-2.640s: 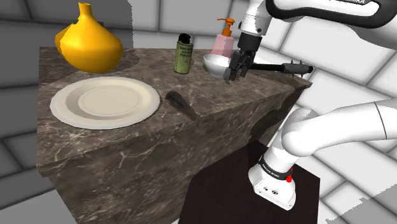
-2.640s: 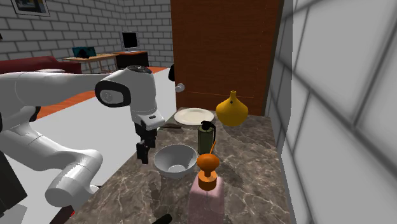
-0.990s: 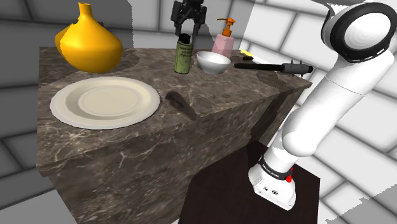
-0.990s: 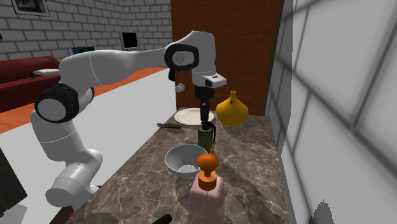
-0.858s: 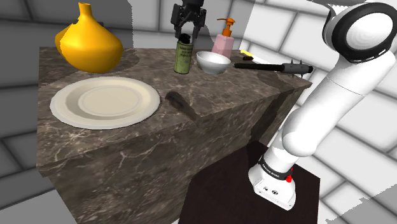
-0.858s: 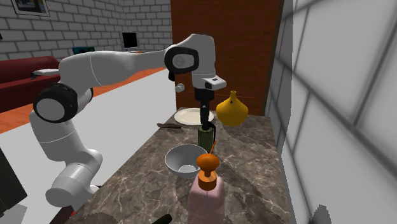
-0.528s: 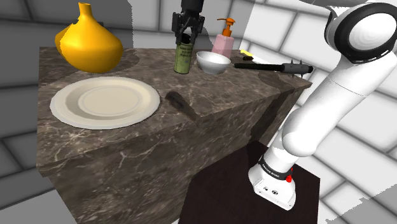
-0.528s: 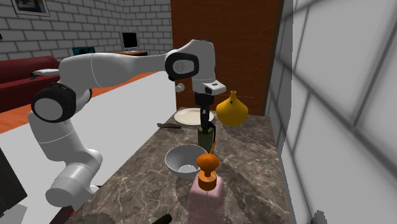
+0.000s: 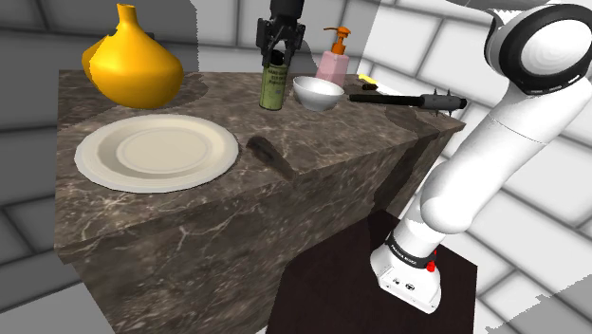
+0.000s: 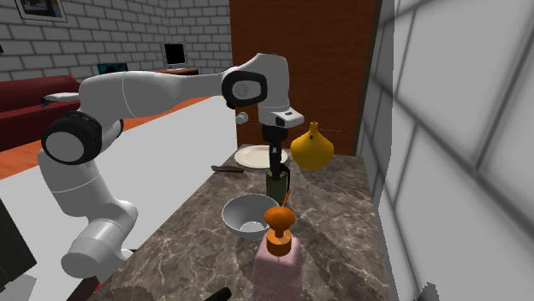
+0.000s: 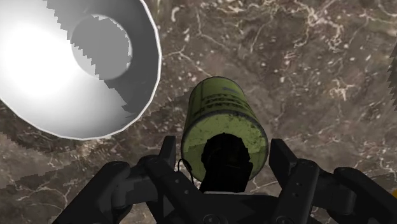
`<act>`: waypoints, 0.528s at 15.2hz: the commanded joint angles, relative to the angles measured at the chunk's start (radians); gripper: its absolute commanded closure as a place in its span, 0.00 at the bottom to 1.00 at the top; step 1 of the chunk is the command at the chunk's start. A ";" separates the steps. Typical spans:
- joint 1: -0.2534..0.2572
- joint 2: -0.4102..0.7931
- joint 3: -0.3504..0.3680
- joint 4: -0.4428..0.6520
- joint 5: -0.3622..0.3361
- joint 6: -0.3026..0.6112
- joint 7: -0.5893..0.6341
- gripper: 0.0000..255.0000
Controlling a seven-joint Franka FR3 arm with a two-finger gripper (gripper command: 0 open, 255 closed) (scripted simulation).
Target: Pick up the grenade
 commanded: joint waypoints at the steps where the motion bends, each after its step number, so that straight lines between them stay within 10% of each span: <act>1: 0.000 0.003 0.000 0.000 0.000 -0.001 0.000 1.00; 8: 0.001 0.041 0.003 0.141 -0.006 -0.105 0.003 1.00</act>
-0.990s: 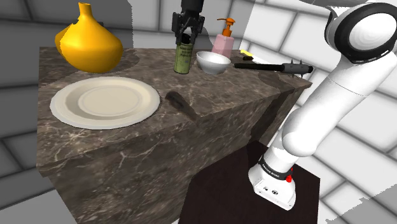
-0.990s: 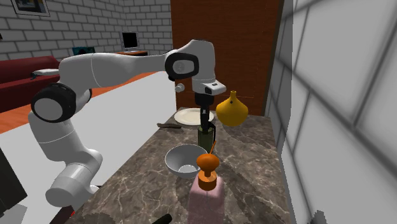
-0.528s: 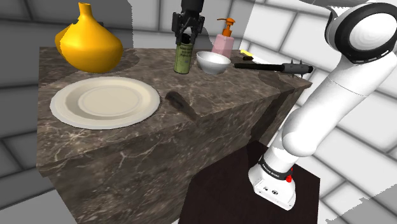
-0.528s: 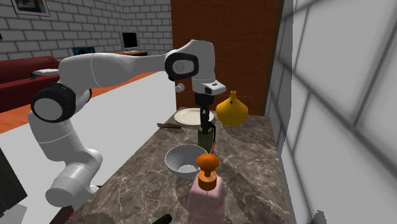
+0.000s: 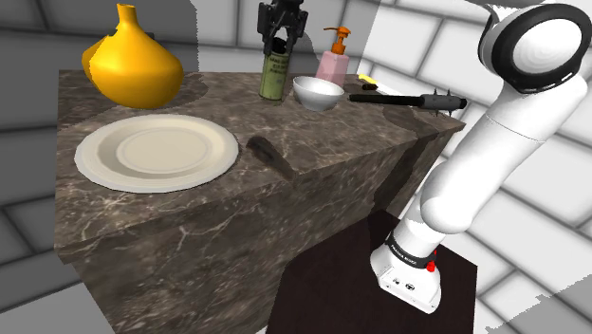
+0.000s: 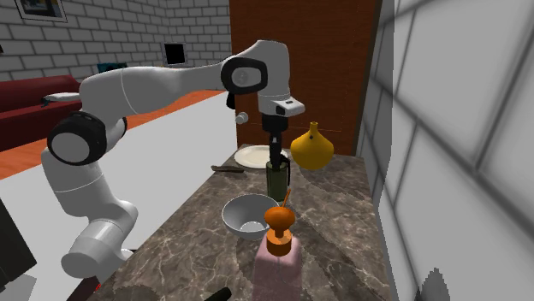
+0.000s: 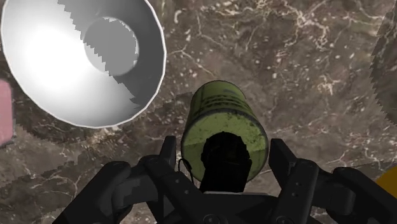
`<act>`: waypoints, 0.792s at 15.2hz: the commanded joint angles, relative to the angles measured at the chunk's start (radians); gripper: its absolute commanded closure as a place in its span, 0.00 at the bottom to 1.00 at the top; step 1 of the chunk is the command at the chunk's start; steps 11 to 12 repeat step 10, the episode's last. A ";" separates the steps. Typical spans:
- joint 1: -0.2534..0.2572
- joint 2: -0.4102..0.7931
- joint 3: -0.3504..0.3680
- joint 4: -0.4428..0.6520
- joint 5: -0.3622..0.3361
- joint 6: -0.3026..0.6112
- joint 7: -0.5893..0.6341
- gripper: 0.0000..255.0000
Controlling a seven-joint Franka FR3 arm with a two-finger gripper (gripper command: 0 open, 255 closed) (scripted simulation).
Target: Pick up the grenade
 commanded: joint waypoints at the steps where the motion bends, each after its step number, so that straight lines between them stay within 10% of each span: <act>1: 0.000 0.015 0.000 0.047 -0.002 -0.032 0.000 1.00; 12: 0.004 0.076 0.006 0.224 -0.013 -0.150 0.005 1.00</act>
